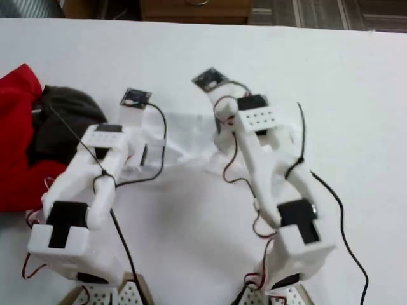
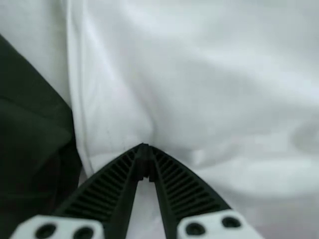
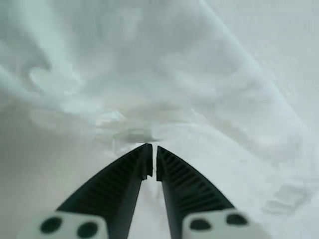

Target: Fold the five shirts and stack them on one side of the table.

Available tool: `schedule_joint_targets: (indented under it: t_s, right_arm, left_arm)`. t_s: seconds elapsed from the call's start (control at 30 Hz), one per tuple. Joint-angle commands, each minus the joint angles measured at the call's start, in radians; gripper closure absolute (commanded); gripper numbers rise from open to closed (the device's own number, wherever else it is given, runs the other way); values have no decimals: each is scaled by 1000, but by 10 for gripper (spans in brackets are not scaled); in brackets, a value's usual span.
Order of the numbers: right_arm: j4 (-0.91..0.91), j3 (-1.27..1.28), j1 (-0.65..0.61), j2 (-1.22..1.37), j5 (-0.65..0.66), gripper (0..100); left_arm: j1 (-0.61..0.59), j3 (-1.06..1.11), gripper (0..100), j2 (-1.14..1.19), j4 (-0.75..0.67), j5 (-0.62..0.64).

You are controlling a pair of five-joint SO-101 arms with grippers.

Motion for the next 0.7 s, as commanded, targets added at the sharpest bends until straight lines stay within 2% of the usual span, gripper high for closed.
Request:
schedule_joint_targets:
  t_s: [0.0,0.2,0.37,0.53,0.67]
  right_arm:
    - [71,-28,85,-136,0,975]
    - [4,184,193,-81,84,978]
    - [-228,227,259,8,91,978]
    - [-423,224,268,139,97,978]
    - [-384,190,260,147,95,978]
  left_arm:
    - [-23,2,975,-28,-9,-2]
    - [-23,2,975,-28,-9,-2]
    - [-23,1,975,-28,-9,-2]
    - [-23,1,975,-28,-9,-2]
    - [-23,1,975,-28,-9,-2]
